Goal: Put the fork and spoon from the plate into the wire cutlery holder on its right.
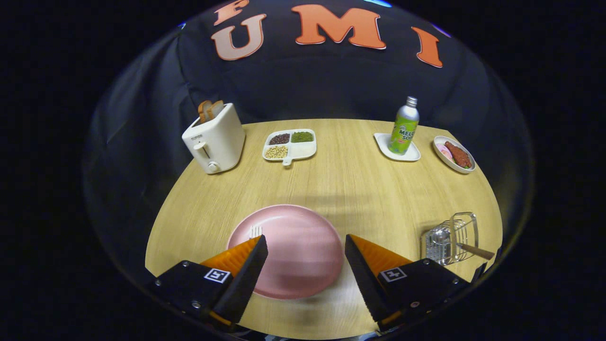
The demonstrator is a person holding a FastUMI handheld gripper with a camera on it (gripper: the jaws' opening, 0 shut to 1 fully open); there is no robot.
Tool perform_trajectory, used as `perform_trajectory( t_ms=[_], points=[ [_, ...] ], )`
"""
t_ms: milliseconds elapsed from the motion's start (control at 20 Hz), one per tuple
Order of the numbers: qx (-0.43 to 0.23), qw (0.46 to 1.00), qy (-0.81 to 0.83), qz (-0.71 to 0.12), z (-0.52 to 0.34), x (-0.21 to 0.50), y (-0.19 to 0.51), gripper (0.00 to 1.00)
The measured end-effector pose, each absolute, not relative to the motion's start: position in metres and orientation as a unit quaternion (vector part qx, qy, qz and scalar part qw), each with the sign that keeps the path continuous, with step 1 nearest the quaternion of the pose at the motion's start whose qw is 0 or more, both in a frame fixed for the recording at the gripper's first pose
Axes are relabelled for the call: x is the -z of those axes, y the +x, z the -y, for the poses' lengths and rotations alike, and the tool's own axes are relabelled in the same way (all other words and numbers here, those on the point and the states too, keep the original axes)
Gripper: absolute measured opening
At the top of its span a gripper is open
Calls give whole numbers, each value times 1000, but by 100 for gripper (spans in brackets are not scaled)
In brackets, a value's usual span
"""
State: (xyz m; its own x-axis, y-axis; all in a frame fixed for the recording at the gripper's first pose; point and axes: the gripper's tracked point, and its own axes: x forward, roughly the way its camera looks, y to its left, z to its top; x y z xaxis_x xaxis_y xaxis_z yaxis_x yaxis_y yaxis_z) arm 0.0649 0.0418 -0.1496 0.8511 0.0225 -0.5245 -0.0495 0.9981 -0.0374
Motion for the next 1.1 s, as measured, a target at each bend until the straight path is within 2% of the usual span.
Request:
perform_trajectory(
  t_ms=[500, 800, 900, 950, 1050, 1100],
  points=[
    [-40, 947, -59, -313, -94, 209, 67, 99],
    [-47, 939, -69, -334, -101, 232, 66, 75],
    [-47, 937, -72, -340, -102, 238, 66, 62],
    [-47, 936, -72, -343, -102, 239, 66, 49],
    [-52, 933, -68, -350, -106, 244, 64, 36],
    [-50, 933, -71, -350, -106, 244, 64, 33]
  ],
)
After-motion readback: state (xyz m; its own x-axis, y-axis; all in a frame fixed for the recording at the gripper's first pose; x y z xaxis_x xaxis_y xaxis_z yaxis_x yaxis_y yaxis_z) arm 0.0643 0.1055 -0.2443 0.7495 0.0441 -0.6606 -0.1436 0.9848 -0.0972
